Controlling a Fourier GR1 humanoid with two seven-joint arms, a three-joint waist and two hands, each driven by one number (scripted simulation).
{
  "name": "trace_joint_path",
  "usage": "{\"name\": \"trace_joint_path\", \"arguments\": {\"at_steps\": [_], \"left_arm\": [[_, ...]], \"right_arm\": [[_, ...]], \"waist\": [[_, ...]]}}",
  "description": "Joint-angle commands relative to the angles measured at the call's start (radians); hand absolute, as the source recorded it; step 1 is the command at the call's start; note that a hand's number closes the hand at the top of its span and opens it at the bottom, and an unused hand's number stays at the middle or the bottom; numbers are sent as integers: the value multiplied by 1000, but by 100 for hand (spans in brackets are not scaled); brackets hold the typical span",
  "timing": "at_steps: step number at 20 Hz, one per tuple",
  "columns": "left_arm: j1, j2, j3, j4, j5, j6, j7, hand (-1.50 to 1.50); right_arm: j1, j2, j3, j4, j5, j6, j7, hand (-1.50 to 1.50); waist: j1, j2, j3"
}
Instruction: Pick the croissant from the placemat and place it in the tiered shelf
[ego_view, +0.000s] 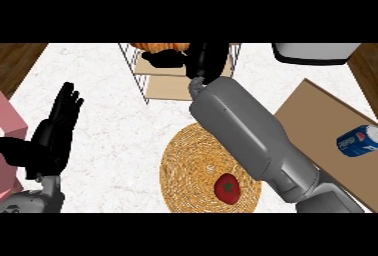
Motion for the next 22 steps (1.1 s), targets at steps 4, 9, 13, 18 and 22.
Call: {"name": "trace_joint_path", "arguments": {"at_steps": [4,9,13,18,22], "left_arm": [[7,-16,13,5,-14,19,11,0],[35,2,43,-4,-6,17,10,0],[73,11,52,-37,8,0,20,0],[90,5,57,-51,-5,15,17,0],[86,-5,53,-31,-24,19,0,0]], "right_arm": [[-32,-1,-75,36,32,-134,35,-150],[40,-102,-117,-99,60,-101,143,-150],[150,-135,-126,-225,109,-55,219,-150],[318,-233,-122,-531,84,79,256,-150],[496,-300,-96,-818,93,142,310,-150]], "waist": [[-31,25,1],[-72,10,2],[-82,6,2],[-99,2,3],[-97,6,2]]}}
